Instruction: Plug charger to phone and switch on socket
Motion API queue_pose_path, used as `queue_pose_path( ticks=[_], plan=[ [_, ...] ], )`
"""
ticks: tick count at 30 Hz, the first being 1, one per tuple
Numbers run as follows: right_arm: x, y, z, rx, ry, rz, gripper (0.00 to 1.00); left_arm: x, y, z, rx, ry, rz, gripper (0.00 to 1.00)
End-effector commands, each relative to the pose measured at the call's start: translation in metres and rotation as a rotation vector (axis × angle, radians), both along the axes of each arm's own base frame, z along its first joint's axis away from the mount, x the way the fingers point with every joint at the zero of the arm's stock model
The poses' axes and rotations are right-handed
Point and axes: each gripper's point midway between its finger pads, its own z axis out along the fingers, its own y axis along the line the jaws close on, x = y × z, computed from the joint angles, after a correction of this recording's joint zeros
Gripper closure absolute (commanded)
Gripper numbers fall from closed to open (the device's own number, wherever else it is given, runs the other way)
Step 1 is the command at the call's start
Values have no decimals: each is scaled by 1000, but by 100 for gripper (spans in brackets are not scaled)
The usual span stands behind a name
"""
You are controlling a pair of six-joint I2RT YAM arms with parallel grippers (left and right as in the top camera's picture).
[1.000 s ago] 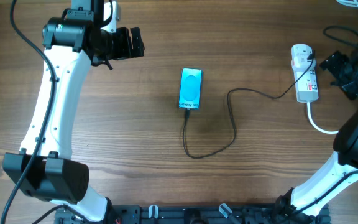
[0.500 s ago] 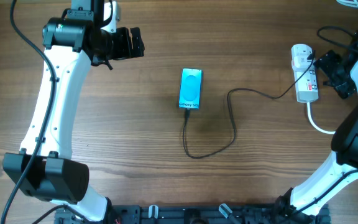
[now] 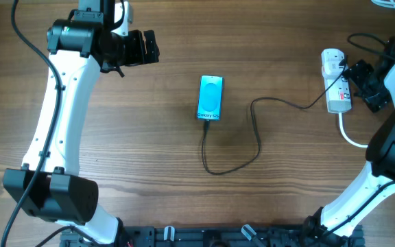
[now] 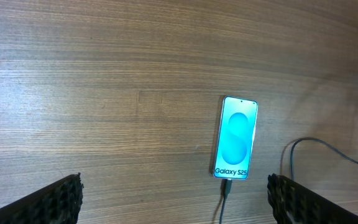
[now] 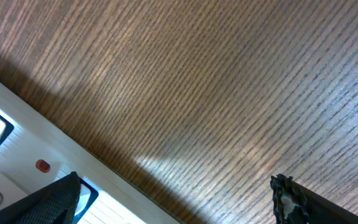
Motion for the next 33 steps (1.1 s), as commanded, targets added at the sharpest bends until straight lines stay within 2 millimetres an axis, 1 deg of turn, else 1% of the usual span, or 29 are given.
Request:
queue_pose_path(
  ticks=[1, 10, 13, 30, 33],
  plan=[
    [-6, 15, -13, 64, 36, 20, 0, 2, 3, 2, 13, -10, 4, 0],
    [-8, 16, -13, 72, 43, 21, 0, 2, 3, 2, 13, -9, 4, 0],
    [-3, 24, -12, 108, 18, 63, 0, 2, 3, 2, 13, -10, 4, 0],
    [-2, 30, -12, 128, 13, 119, 1, 2, 3, 2, 13, -10, 4, 0],
    [-1, 34, -12, 127, 15, 129, 0, 2, 3, 2, 13, -10, 4, 0]
  ],
)
